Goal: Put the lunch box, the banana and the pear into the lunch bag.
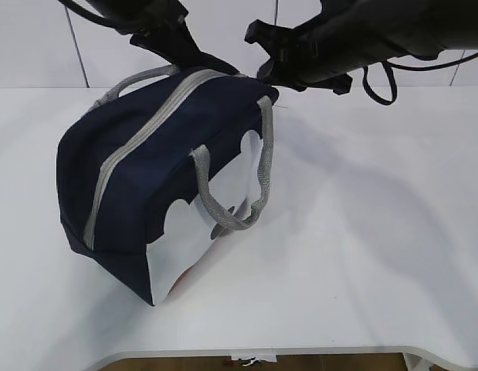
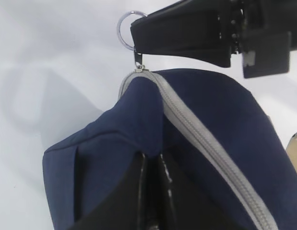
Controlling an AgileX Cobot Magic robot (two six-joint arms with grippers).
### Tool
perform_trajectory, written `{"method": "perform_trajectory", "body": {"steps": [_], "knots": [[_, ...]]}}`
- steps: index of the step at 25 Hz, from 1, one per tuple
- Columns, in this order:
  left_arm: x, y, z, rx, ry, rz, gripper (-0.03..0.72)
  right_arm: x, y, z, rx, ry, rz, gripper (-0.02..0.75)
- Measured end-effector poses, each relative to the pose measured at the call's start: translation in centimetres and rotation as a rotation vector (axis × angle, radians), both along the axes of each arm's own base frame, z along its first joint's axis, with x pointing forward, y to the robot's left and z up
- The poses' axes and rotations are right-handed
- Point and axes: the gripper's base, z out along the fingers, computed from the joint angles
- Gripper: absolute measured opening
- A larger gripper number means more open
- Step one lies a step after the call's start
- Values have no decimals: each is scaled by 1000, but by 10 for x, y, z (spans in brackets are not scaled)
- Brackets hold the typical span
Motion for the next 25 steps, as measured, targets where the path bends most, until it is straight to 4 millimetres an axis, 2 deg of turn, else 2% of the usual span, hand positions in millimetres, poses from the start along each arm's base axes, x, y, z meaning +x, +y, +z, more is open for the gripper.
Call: {"method": "perform_trajectory", "body": {"steps": [8, 10, 14, 25], "knots": [[-12, 5, 21, 0, -33, -12, 3, 3, -4, -6, -9, 9, -9, 1], [-15, 6, 25, -3, -40, -14, 3, 7, -7, -12, -17, 21, -17, 1], [-15, 7, 26, 4, -46, -13, 3, 9, -6, -20, -14, 42, -19, 1], [-15, 7, 26, 7, -47, -13, 3, 9, -5, -21, 3, 54, -24, 1]]}}
